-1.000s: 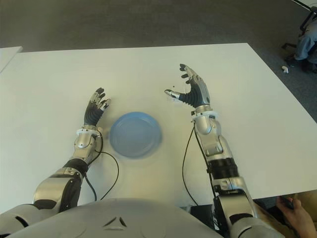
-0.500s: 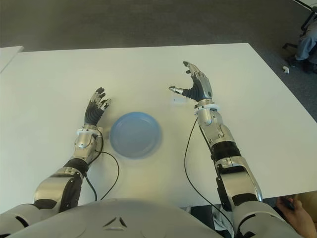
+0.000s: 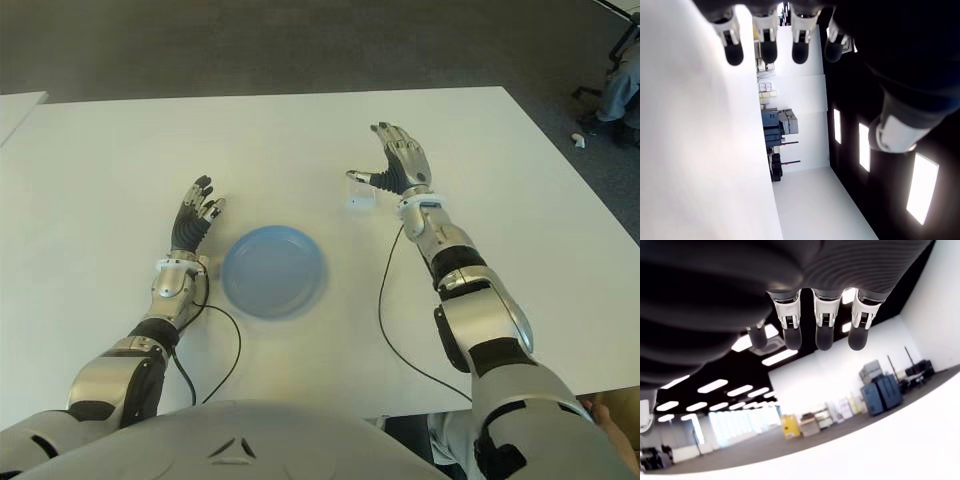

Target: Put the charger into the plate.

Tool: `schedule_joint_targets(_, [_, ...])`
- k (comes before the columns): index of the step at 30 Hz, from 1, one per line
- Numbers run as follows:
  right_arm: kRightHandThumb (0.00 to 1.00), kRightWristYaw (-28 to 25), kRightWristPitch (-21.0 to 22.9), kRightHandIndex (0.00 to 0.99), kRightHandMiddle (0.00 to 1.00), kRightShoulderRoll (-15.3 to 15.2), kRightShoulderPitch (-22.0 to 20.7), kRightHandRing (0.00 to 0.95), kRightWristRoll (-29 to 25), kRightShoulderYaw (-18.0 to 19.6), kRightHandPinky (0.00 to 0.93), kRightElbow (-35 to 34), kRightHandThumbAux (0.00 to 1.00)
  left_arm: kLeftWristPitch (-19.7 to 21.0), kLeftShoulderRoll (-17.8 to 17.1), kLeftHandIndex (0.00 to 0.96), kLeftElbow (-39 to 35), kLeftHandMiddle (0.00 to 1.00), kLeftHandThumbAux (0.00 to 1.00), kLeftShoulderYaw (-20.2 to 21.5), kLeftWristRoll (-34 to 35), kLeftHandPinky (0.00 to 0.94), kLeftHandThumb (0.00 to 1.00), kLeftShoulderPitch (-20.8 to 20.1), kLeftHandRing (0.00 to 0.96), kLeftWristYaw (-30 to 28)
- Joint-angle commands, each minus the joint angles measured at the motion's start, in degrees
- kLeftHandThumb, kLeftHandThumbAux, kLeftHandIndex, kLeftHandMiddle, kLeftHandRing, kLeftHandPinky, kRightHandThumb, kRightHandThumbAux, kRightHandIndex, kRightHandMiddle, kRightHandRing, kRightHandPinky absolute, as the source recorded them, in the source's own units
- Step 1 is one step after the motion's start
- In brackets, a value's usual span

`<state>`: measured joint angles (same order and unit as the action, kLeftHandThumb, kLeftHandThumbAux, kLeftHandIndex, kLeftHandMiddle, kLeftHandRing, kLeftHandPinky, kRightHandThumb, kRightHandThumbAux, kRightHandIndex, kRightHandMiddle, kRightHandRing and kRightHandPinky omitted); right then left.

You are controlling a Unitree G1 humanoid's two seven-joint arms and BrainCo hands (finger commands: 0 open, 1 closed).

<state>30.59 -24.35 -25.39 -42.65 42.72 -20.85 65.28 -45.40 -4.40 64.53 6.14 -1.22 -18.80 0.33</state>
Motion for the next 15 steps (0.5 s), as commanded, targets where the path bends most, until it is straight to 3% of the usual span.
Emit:
schedule_joint_targets(1, [0.415,-1.07,1.55,0.039,0.005,-0.01,-2.82,0.014,1.92,-3.21,0.068,4.56,0.356,2.98,3.13,0.033,6.98,0.073,0.568,-0.99,-1.45,0.106,0.077,8.91,0.076,1.39])
schedule_joint_targets(6, [0.404,-3.34,2.76,0.029,0.0,0.09,-4.19,0.001,2.26,-5.28,0.012,7.74,0.32,1.99,3.22,0.037,6.78,0.071,0.567,-1.33,-1.75,0.091,0.071,9.2,0.069,2.24])
schedule_joint_targets(15, [0.366,-6.04,3.31,0.001,0.0,0.19,-3.46,0.0,2.36,-8.13,0.0,10.39,0.253,2.01,3.26,0.049,6.57,0.078,0.575,-0.94,-0.87,0.104,0.05,9.5,0.075,1.29])
